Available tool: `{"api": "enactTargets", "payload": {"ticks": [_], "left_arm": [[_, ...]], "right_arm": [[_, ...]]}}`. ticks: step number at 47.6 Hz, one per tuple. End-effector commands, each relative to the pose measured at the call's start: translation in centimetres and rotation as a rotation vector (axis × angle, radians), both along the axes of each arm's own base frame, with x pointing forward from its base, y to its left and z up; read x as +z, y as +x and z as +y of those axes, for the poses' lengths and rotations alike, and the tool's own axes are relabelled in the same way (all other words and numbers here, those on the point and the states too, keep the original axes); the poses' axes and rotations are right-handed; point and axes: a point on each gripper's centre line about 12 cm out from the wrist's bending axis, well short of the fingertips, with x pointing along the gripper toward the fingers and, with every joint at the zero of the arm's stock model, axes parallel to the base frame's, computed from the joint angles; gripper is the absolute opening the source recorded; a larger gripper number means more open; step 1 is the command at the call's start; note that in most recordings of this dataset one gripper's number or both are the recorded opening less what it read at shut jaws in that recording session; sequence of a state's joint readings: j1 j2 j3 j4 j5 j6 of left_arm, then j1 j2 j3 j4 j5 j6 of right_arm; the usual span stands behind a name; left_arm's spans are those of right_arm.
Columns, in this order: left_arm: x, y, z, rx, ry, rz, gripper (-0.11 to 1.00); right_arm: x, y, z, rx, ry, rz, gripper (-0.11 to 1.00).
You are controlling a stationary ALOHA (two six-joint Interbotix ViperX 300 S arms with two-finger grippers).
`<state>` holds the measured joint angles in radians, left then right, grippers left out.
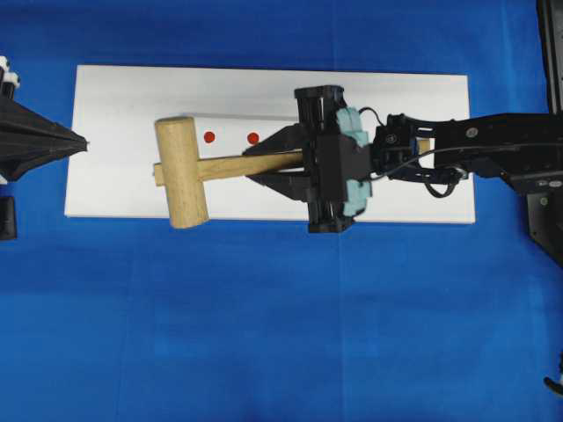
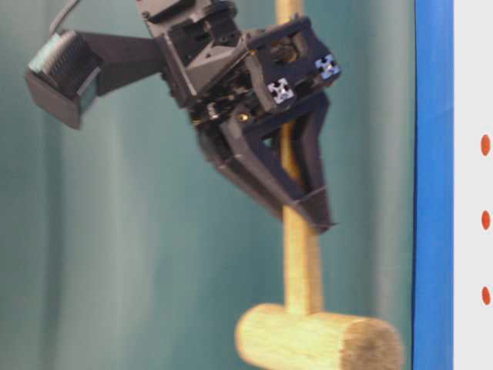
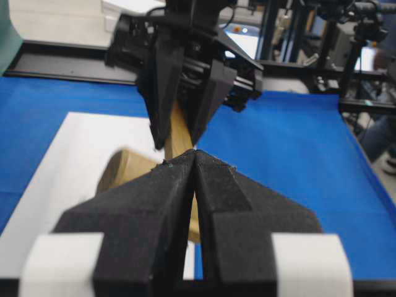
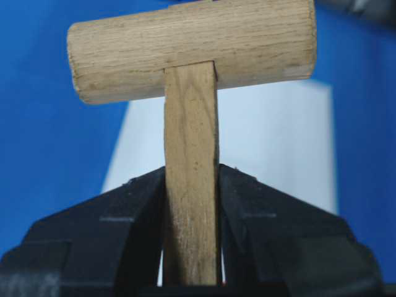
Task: Hit the mark with a hammer.
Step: 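Lift the mallet with the right gripper and swing it over the board, then close the left gripper around the mallet head to steady it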
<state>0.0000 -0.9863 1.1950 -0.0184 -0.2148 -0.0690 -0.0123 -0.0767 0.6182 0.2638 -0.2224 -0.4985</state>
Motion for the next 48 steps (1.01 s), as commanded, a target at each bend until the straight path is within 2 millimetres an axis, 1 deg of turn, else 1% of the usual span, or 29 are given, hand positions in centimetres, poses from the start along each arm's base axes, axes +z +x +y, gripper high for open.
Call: {"api": "enactTargets", "payload": {"ticks": [1,6,15,23,26,36,48], "left_arm": [[0.4,0.1,0.0,-0.001,-0.008,-0.011,0.00],[0.4,0.1,-0.1,-0.003,-0.009,-0.011,0.00],[0.4,0.1,-0.1,-0.002,-0.011,-0.014,0.00],[0.4,0.1,0.0,-0.002,-0.014,-0.015,0.00],[0.4,0.1,0.0,-0.002,-0.015,-0.015,0.00],[0.4,0.1,0.0,-0.001,-0.064,-0.016,0.00],[0.1,0.3,0.0,-0.001,-0.073,-0.006,0.01]], "right_arm": [[2.8,0.1,-0.8,0.001,-0.097,-0.102,0.09],[3.2,0.1,-1.4,0.016,-0.243,-0.122,0.09],[3.9,0.2,-1.7,0.053,-0.529,-0.156,0.09],[4.6,0.1,-2.0,0.050,-0.717,-0.193,0.09],[4.6,0.1,-2.0,0.050,-0.740,-0.192,0.09],[4.4,0.0,-2.1,0.039,-0.724,-0.184,0.09],[4.1,-0.1,-2.1,0.043,-0.721,-0.176,0.09]]}}
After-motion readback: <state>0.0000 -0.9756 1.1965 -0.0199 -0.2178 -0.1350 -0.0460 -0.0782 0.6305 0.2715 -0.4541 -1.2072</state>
